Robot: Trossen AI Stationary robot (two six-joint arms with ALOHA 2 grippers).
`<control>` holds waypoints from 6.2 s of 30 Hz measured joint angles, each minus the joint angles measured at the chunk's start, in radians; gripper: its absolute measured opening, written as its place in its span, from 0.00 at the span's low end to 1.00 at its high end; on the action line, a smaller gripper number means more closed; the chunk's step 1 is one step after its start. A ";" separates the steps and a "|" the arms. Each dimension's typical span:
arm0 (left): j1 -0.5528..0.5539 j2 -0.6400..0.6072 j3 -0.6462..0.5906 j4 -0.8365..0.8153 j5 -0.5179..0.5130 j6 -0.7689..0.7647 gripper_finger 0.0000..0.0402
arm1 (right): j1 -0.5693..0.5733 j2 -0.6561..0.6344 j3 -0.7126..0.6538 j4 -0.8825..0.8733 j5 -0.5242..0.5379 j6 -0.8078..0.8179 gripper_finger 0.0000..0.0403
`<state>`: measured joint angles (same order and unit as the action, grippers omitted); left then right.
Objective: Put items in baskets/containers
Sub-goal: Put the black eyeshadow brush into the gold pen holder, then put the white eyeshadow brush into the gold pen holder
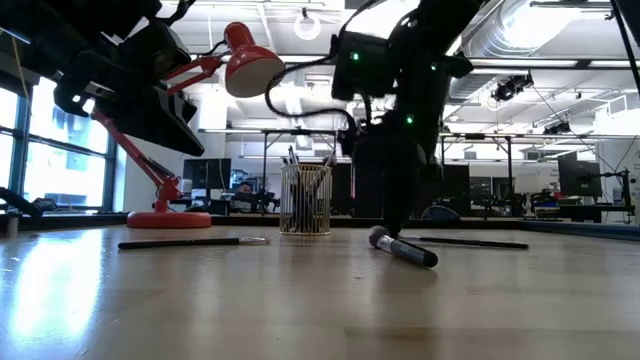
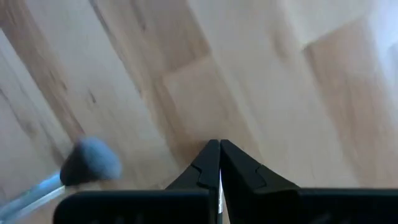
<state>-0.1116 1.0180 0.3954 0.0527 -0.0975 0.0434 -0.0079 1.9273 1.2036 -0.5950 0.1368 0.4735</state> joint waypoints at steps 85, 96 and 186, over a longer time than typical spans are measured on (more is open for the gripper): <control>0.000 0.000 0.000 -0.001 0.000 -0.024 0.00 | -0.092 -0.286 0.005 0.429 0.326 -0.187 0.30; 0.000 0.000 0.000 0.009 0.000 -0.024 0.00 | 0.190 -0.388 -0.008 -0.165 0.406 0.283 0.02; 0.082 0.871 0.780 -0.598 0.046 -0.434 0.01 | 0.306 -0.417 -0.680 0.634 0.196 0.127 0.03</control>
<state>-0.0298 1.8889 1.1751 -0.5453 -0.0514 -0.3911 0.2985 1.5105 0.5240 0.0391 0.3327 0.6010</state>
